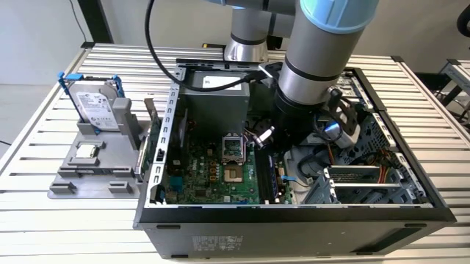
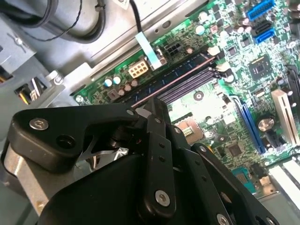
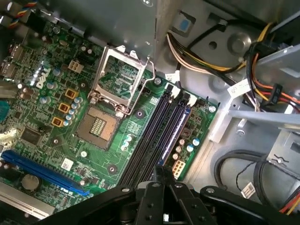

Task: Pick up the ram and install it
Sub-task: 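Press down the ram until it locks into place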

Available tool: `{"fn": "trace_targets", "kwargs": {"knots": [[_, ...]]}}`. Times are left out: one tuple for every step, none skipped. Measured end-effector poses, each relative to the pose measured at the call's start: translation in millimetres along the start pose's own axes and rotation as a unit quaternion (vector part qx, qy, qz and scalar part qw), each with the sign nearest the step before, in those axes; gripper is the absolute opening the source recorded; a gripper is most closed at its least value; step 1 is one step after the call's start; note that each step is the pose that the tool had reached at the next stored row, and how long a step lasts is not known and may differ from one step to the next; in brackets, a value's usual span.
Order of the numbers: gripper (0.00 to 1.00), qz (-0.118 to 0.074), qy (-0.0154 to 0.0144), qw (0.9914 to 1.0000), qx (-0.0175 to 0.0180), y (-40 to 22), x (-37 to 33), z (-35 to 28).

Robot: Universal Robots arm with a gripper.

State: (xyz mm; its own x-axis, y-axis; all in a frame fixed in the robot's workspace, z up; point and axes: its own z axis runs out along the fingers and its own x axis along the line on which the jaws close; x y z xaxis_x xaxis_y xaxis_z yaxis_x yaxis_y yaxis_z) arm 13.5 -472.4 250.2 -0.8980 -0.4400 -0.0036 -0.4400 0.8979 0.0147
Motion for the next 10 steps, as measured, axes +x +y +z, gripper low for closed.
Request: {"fn": "trace_targets", "kwargs": {"knots": [[0.0, -0.006, -0.0005, 0.99998, -0.0004, 0.0, -0.1, 0.1], [0.0, -0.011, -0.0009, 0.99994, -0.0005, 0.0, -0.1, 0.1], [0.0, -0.017, -0.0013, 0.99985, -0.0005, -0.1, -0.1, 0.0], [0.0, -0.022, -0.0017, 0.99975, -0.0005, 0.0, 0.0, 0.0], [0.0, -0.028, -0.002, 0.9996, -0.0005, 0.0, 0.0, 0.0], [0.0, -0.035, -0.0023, 0.99938, -0.0005, 0.0, 0.0, 0.0], [0.0, -0.041, -0.0024, 0.99915, -0.0004, 0.0, 0.0, 0.0], [0.0, -0.047, -0.0026, 0.99889, -0.0004, 0.0, 0.0, 0.0], [0.0, -0.053, -0.0027, 0.99859, -0.0004, 0.0, 0.0, 0.0], [0.0, -0.059, -0.0027, 0.99827, -0.0005, 0.0, 0.0, 0.0]]}}
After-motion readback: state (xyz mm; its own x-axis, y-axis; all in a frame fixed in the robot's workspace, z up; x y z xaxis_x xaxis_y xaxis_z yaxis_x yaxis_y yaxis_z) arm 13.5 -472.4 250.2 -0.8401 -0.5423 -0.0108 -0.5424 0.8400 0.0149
